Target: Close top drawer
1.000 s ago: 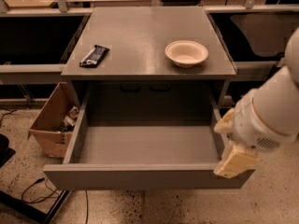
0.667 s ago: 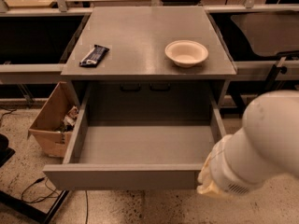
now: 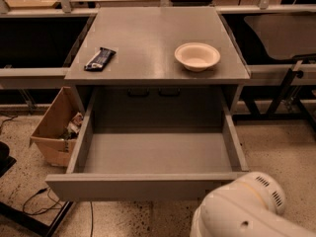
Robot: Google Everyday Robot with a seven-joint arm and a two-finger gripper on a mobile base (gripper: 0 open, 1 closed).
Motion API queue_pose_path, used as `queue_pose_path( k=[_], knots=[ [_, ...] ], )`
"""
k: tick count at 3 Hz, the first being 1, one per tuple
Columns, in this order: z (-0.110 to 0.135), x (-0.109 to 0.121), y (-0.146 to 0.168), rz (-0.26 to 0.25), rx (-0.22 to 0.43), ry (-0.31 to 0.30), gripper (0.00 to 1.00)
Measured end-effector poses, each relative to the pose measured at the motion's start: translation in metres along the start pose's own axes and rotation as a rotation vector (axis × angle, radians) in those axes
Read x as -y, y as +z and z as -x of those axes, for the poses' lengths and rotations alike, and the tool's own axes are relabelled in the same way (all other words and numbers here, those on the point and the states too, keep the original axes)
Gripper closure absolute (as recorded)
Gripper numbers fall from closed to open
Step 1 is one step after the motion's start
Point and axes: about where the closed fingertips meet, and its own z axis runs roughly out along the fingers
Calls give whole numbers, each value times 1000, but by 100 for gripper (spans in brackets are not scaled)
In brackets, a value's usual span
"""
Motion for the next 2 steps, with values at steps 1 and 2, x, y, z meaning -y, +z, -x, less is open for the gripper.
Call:
queue_pose_path(
  k=[1,2],
  knots=[
    [-6,-5,63,1,-11,-25,100],
    [-10,22,84,-61,1,14,100]
  ],
)
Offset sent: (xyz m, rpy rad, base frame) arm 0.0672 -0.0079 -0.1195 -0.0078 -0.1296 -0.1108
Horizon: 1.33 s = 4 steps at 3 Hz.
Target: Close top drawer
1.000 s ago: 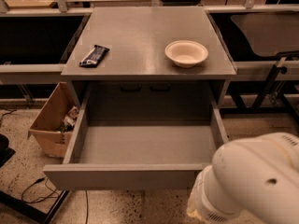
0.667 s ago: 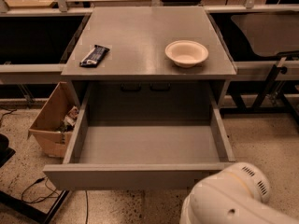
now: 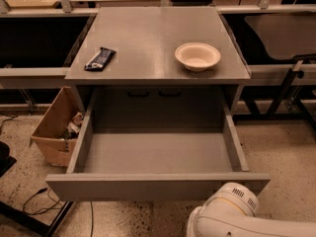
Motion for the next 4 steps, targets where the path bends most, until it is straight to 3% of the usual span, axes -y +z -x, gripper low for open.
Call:
queue_pose_path(
  k=[1,2,3,4],
  knots=[
    [1,35,-7,-92,7,43,100],
    [1,35,-7,-93,7,43,100],
    [2,52,-12,-154,11,42,100],
    [6,96,-23,-259,28,61,100]
  ],
)
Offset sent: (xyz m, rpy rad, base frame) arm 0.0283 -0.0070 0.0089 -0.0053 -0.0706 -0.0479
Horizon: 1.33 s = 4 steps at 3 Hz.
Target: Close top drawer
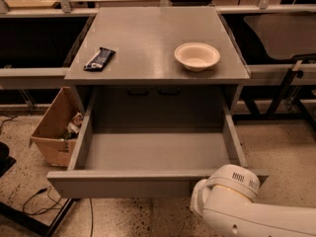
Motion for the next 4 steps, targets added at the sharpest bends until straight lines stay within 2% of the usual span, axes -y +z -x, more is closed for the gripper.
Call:
queue_pose_path(
  k=[1,2,3,4],
  knots=[
    [-1,-1,-1,0,0,0,100],
    [5,27,5,-48,17,-29,100],
    [6,34,6,-64,24,-39,100],
    [11,68,9,-119,44,-72,100]
  ],
)
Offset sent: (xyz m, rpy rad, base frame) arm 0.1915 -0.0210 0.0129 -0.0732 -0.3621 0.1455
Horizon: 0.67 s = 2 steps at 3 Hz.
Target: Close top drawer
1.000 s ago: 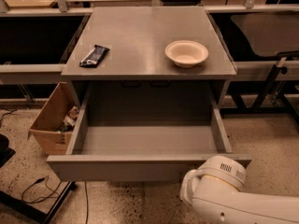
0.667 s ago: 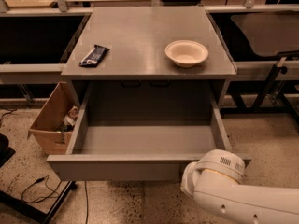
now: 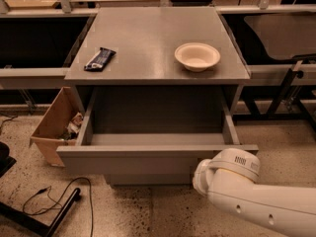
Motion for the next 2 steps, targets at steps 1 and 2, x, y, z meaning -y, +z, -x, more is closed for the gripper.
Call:
queue_pose_path(
  k=[1,2],
  knots=[
    [0,2,0,-4,3,0,100],
    [3,22,5,-63,38,3,100]
  ],
)
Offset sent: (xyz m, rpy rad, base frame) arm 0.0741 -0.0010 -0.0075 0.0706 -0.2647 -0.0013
